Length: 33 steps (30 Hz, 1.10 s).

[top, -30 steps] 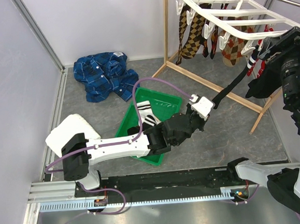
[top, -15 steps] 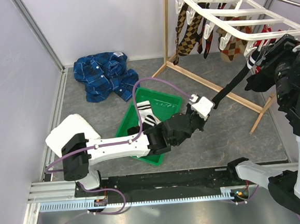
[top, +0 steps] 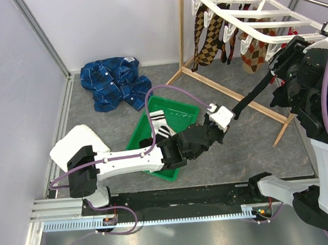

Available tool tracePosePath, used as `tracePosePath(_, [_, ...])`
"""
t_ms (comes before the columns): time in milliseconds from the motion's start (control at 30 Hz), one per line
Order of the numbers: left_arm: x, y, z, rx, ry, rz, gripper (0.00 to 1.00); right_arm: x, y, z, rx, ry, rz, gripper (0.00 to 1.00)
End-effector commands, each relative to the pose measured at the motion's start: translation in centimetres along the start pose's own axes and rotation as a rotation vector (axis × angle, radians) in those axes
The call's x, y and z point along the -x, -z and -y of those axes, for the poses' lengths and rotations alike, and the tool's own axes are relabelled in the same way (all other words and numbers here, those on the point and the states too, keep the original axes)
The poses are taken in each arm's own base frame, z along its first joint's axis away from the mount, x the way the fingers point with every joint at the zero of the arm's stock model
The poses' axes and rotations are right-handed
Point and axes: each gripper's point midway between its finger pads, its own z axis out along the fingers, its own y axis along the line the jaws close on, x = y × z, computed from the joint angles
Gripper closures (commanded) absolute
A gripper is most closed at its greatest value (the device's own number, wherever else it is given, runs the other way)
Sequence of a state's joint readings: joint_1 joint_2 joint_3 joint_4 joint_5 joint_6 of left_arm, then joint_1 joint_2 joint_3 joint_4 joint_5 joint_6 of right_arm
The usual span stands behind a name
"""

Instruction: Remove the socks clipped to the hanger

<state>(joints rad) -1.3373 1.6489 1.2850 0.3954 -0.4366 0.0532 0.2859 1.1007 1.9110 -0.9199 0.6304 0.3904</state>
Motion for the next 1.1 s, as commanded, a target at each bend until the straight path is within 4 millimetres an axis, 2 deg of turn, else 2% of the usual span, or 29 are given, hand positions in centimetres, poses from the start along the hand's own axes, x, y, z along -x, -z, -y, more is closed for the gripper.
tracePosePath(0, [2.3, 0.5, 0.3, -0.025, 0.031, 0.075, 0.98, 0.6, -1.1, -0.6, -0.005, -0.001, 0.049, 0.41])
tracePosePath(167, [1.9, 0.0, 0.2, -0.014, -0.002, 0.064, 0.98, 0.5, -2.7, 0.2, -0.096, 0.026, 0.083, 0.43])
tracePosePath(467, [2.6, -0.1, 0.6, -0.034, 0.013, 0.081, 0.98, 0.6, -3.4, -0.2, -0.085, 0.017, 0.124, 0.47])
tracePosePath(767, [2.1, -0.4, 0.9, -0.036, 0.024, 0.07, 0.98, 0.8, -4.1, -0.6, -0.086, 0.042, 0.144, 0.49])
tracePosePath(833, [1.9, -0.5, 1.0, -0.038, 0.021, 0.065, 0.98, 1.2, -3.8, -0.5, -0.081, 0.031, 0.16, 0.54])
tracePosePath(933, [1.8, -0.6, 0.9, -0.032, 0.021, 0.06, 0.98, 1.3, -3.8, -0.7, -0.062, 0.04, 0.167, 0.74])
tracePosePath(967, [1.9, -0.6, 0.8, -0.026, 0.026, 0.062, 0.98, 1.3, -3.7, -0.8, -0.055, 0.046, 0.167, 0.88])
tracePosePath(1000, [1.8, -0.6, 0.8, -0.023, 0.026, 0.059, 0.98, 1.2, -3.7, -0.9, -0.052, 0.051, 0.162, 0.97])
tracePosePath(1067, [1.8, -0.7, 0.7, -0.017, 0.03, 0.057, 0.98, 0.9, -3.8, -1.1, -0.04, 0.057, 0.154, 1.0])
